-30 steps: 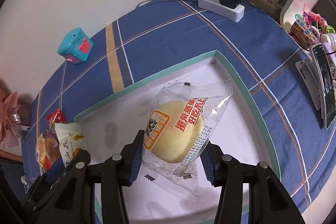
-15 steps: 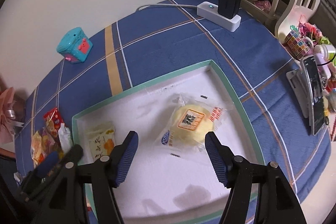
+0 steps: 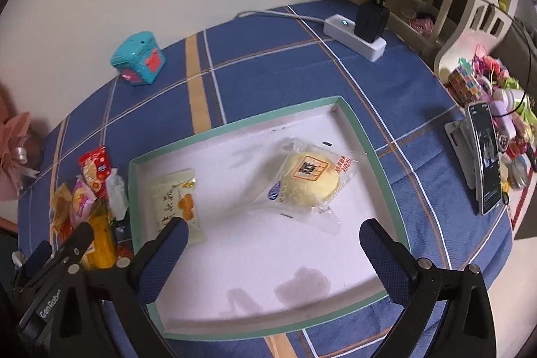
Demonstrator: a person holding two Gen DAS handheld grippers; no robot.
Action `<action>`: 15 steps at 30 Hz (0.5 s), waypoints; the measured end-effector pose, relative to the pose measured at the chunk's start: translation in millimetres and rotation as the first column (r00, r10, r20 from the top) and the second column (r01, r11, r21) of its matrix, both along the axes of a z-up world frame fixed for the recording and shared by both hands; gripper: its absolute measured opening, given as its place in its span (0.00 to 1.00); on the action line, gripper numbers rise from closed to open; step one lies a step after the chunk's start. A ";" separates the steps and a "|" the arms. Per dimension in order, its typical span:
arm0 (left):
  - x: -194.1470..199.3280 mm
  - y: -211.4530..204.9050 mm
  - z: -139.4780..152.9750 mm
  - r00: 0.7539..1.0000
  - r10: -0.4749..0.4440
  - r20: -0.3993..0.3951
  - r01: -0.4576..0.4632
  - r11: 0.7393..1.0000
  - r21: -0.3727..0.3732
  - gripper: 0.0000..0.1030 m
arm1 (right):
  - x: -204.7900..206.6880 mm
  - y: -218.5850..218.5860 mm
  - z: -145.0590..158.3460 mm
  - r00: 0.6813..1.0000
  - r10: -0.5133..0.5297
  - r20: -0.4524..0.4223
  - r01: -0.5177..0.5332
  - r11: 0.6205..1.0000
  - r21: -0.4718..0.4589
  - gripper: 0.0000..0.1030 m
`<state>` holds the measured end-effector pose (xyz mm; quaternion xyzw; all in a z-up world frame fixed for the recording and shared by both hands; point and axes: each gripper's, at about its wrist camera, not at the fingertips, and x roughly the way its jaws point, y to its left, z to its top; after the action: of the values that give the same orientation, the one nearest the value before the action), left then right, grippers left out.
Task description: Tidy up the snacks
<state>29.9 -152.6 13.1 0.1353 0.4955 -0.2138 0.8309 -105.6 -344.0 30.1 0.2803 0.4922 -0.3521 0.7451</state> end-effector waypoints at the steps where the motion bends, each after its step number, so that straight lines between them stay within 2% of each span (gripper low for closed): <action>1: 0.0 3.0 1.5 1.000 0.004 0.006 -0.004 1.000 -0.004 1.00 | -0.1 4.4 3.7 1.000 0.009 0.009 -0.009 1.000 -0.007 1.00; 7: 3.6 24.1 14.8 0.998 0.037 0.042 -0.035 0.998 -0.043 1.00 | 0.1 27.3 20.7 0.995 0.064 0.082 -0.063 0.998 -0.018 1.00; 15: 10.3 59.4 23.5 0.996 0.064 0.056 -0.063 0.998 -0.026 1.00 | 17.2 56.1 29.4 0.984 0.156 0.087 -0.153 0.987 -0.040 1.00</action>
<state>40.3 -93.3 36.5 0.1155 0.4732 -0.1892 0.8526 -88.5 -287.9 59.4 0.2445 0.4725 -0.2885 0.7961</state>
